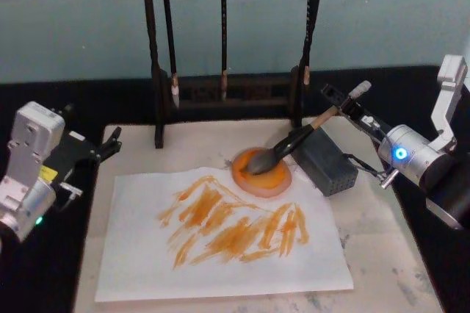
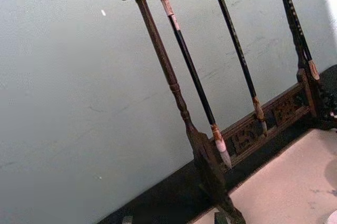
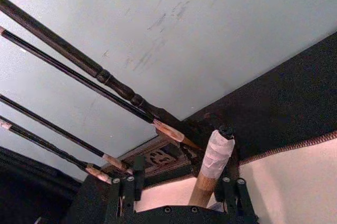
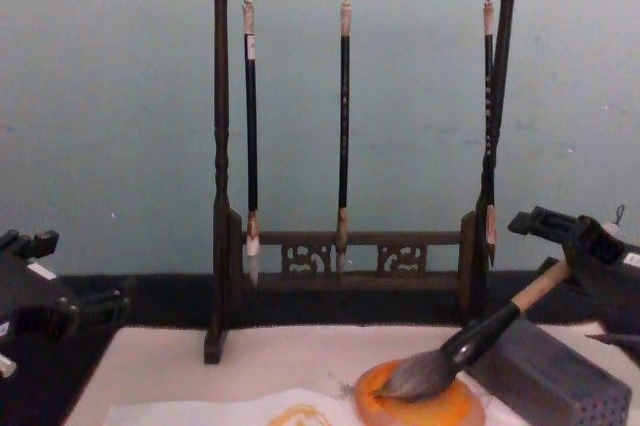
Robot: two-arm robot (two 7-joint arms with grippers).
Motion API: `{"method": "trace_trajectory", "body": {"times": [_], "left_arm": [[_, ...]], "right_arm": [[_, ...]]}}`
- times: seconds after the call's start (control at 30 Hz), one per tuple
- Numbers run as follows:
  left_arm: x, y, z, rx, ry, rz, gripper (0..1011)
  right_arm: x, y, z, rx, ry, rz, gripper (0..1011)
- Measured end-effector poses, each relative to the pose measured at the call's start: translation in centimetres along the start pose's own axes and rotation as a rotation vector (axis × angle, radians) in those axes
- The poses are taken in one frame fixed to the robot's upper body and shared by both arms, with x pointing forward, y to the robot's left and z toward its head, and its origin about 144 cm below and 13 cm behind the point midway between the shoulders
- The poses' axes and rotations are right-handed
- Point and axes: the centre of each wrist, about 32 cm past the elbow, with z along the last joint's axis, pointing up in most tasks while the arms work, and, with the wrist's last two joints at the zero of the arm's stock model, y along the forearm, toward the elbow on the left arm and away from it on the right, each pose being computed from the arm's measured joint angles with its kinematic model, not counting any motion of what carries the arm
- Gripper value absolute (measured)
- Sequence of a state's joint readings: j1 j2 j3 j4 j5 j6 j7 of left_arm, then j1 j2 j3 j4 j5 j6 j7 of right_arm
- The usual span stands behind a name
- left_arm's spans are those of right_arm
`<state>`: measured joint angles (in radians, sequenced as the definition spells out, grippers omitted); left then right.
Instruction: Pick up the brush from the inkstone, write on the paper, then place the brush back to its original position.
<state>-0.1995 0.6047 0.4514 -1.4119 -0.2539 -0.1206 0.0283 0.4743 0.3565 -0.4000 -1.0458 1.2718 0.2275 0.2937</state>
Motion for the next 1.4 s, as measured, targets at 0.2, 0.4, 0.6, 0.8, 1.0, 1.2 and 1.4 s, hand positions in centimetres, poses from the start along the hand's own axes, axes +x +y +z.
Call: {"method": "trace_trajectory", "body": {"times": [0.2,0.4,0.6,0.8,1.0,1.2,1.4], "left_arm": [[0.0,0.0,0.0,0.0,0.0,0.0,1001],[0.0,0.0,0.0,0.0,0.0,0.0,1001],[0.0,0.0,0.0,0.0,0.0,0.0,1001],[0.0,0.0,0.0,0.0,0.0,0.0,1001],[0.0,0.0,0.0,0.0,0.0,0.0,1001],[0.0,0.0,0.0,0.0,0.0,0.0,1001],[0.0,0.0,0.0,0.0,0.0,0.0,1001]], "right_arm": [[0.0,0.0,0.0,0.0,0.0,0.001,917],[0.0,0.0,0.0,0.0,0.0,0.001,1000],[0.0,0.0,0.0,0.0,0.0,0.001,1000],[0.0,-0.1,0.1,-0.003,-0.004,0.003,1000],[0.3,-1.1,0.0,-0.028,-0.024,0.005,1000],[0.2,-3.2,-0.3,-0.039,-0.048,0.015,1000],[0.0,-5.5,-0.6,-0.031,-0.093,0.025,1000]]}}
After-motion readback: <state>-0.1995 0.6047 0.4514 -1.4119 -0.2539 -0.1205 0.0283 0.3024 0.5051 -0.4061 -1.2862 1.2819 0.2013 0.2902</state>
